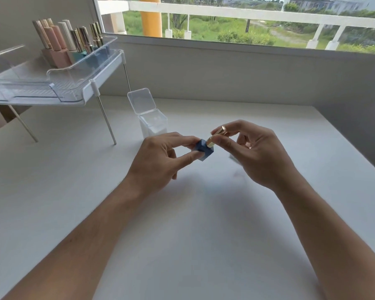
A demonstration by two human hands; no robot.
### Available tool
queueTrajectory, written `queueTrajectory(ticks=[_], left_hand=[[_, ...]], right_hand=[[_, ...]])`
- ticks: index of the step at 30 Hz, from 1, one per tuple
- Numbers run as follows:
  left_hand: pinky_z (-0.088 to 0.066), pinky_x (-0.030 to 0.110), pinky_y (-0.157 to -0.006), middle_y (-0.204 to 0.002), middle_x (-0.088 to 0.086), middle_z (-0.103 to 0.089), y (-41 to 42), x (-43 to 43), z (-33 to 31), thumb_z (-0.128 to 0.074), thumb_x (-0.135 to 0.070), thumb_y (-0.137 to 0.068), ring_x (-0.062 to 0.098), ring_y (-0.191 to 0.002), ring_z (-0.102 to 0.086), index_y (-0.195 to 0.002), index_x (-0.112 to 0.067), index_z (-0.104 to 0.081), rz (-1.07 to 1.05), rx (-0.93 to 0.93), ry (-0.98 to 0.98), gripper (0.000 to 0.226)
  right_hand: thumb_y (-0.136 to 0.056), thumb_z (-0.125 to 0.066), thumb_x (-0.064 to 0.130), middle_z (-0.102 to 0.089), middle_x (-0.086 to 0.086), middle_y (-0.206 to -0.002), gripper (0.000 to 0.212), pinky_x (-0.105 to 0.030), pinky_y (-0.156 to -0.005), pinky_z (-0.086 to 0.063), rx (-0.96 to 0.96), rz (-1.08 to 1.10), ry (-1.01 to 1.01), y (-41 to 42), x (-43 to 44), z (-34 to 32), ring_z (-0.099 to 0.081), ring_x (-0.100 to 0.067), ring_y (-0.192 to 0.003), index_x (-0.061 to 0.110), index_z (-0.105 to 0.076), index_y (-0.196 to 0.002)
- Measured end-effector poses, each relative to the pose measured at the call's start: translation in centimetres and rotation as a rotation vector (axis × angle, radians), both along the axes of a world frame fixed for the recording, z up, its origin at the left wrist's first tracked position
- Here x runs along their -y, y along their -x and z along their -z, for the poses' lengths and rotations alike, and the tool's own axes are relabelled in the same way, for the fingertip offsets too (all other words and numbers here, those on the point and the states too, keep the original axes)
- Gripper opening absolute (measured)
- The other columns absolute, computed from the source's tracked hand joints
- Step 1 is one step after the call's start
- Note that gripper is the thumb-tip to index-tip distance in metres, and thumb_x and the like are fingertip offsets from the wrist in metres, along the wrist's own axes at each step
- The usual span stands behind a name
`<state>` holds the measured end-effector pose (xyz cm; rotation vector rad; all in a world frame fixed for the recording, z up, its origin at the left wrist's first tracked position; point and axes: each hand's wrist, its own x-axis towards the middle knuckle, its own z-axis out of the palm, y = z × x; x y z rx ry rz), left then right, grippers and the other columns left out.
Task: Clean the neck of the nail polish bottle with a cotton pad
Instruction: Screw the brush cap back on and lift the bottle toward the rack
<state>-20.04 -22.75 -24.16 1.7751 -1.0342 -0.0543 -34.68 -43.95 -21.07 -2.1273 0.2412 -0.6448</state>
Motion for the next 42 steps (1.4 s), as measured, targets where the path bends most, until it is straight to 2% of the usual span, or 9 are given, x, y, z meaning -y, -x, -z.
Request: queueTrajectory(ticks=[2,6,8,15,27,32,36,40,42], left_hand=[[-0.049,0.018,-0.051,-0.111,-0.017,-0.084,0.0,-0.1,-0.1,-0.087,-0.028,-0.099,0.02,-0.043,-0.061,-0.123,-0.028,-0.088,-0.012,-0.014,0.008,0.024],[-0.047,0.016,-0.05,-0.112,-0.016,-0.086,0.1,-0.6,-0.3,-0.088,-0.028,-0.098,0.018,-0.046,-0.059,-0.123,-0.03,-0.088,-0.031,-0.073,0.02,0.025],[-0.048,0.018,-0.05,-0.111,-0.017,-0.086,0.1,-0.8,-0.5,-0.088,-0.03,-0.098,0.019,-0.048,-0.059,-0.123,-0.032,-0.088,-0.041,-0.114,0.034,0.026],[-0.053,0.028,-0.05,-0.107,-0.015,-0.087,0.0,-1.2,-0.5,-0.088,-0.034,-0.096,0.024,-0.057,-0.057,-0.124,-0.036,-0.087,-0.035,-0.169,0.046,0.028],[-0.063,0.03,-0.055,-0.114,-0.016,-0.084,0.6,-3.9,-1.0,-0.079,-0.041,-0.104,0.017,-0.076,-0.07,-0.133,-0.034,-0.083,-0.151,-0.204,0.101,0.03],[-0.065,0.045,-0.063,-0.12,-0.012,-0.082,0.4,-7.9,-2.6,-0.075,-0.032,-0.109,0.018,-0.088,-0.07,-0.13,-0.029,-0.084,-0.321,0.076,0.201,0.023],[-0.063,0.036,-0.088,-0.126,-0.004,-0.078,-1.6,-12.0,-5.4,-0.071,-0.021,-0.111,0.022,-0.111,-0.071,-0.136,-0.02,-0.08,-0.495,0.412,0.177,0.027],[-0.046,0.031,-0.116,-0.135,0.006,-0.072,-4.9,-16.0,-7.5,-0.066,-0.024,-0.111,0.031,-0.126,-0.064,-0.145,-0.015,-0.075,-0.713,0.647,0.085,0.037],[-0.045,0.044,-0.122,-0.148,0.01,-0.066,-6.5,-17.7,-7.9,-0.065,-0.025,-0.109,0.034,-0.14,-0.06,-0.153,-0.013,-0.068,-0.75,0.705,0.01,0.046]], right_hand=[[-0.102,-0.08,0.042,-0.08,0.014,-0.107,0.011,-0.046,-0.064,-0.053,0.013,0.014,0.003,-0.1,-0.4,0.0,-0.044,-0.027,-0.068,0.031,-0.084,-0.106],[-0.103,-0.08,0.04,-0.078,0.014,-0.107,0.014,-0.026,-0.065,-0.043,0.024,-0.022,-0.008,-0.2,-1.4,-0.1,-0.047,-0.034,-0.073,0.037,-0.08,-0.116],[-0.101,-0.08,0.043,-0.076,0.015,-0.11,0.023,-0.026,-0.067,-0.042,0.016,-0.036,0.013,-0.2,-1.7,0.0,-0.048,-0.035,-0.072,0.041,-0.074,-0.124],[-0.103,-0.079,0.036,-0.07,0.04,-0.089,0.018,-0.008,-0.064,-0.041,-0.036,-0.03,0.125,-0.6,-2.0,1.2,-0.05,-0.013,-0.065,0.033,-0.078,-0.12],[-0.101,-0.08,0.037,-0.074,0.029,-0.093,0.017,-0.019,-0.071,-0.046,-0.014,-0.02,0.058,-1.1,-3.5,1.4,-0.055,-0.024,-0.069,0.034,-0.078,-0.118],[-0.101,-0.08,0.035,-0.079,0.017,-0.101,0.014,-0.035,-0.076,-0.053,0.01,-0.048,0.002,-1.7,-4.7,1.0,-0.056,-0.029,-0.072,0.038,-0.078,-0.115],[-0.101,-0.08,0.034,-0.078,0.023,-0.101,0.014,-0.04,-0.082,-0.057,0.051,-0.087,0.004,-3.6,-6.3,-0.7,-0.057,-0.025,-0.07,0.037,-0.079,-0.114],[-0.101,-0.08,0.036,-0.078,0.025,-0.104,0.011,-0.034,-0.072,-0.049,0.108,-0.157,0.002,-7.2,-8.1,-3.8,-0.056,-0.02,-0.067,0.041,-0.078,-0.111],[-0.101,-0.081,0.035,-0.08,0.023,-0.107,0.01,-0.03,-0.069,-0.047,0.162,-0.2,-0.018,-9.7,-9.1,-5.7,-0.054,-0.012,-0.066,0.041,-0.077,-0.108]])
